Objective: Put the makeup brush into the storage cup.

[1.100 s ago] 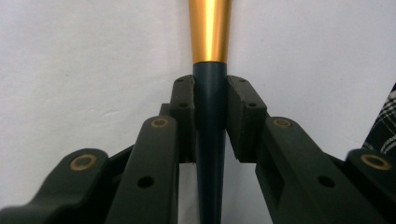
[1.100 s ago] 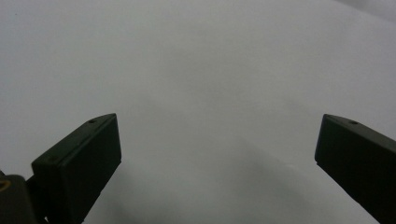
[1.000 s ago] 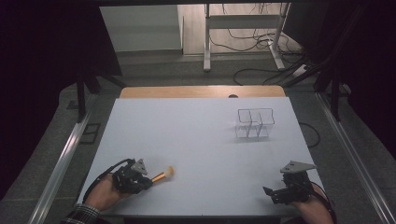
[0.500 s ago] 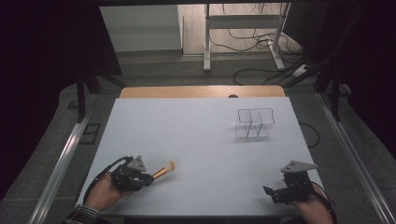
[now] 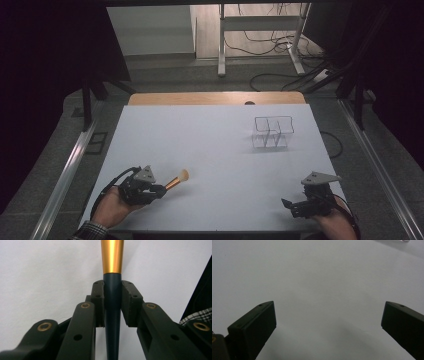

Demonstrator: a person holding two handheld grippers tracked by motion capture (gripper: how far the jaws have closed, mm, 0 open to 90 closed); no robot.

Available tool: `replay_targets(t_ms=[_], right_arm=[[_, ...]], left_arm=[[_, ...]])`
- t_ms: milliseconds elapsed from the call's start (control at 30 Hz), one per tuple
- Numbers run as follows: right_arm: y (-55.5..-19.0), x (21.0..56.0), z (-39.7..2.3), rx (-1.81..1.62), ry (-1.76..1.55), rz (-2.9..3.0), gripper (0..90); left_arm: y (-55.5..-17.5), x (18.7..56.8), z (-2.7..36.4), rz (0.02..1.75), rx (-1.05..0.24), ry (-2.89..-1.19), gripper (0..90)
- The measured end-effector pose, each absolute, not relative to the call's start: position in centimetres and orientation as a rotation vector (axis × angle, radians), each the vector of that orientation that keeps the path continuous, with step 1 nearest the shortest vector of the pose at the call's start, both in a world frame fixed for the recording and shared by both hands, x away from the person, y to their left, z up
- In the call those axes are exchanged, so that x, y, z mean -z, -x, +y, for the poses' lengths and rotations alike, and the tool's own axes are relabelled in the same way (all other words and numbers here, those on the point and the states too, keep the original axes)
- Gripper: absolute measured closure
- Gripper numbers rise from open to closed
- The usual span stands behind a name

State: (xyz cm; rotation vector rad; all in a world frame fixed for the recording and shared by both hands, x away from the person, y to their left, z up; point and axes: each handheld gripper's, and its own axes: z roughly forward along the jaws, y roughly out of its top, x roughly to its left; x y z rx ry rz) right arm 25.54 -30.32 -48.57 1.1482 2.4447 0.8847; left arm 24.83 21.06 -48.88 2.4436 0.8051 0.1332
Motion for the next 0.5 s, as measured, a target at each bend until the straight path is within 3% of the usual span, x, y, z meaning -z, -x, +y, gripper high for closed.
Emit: replay_targets(t_ms=[500], right_arm=[[-25.55, 48.43, -30.27, -0.901, -1.141, 2.438, 0.0]], left_arm=[[-24.55, 48.23, 21.18, 0.827, -0.16, -2.339, 74.3]])
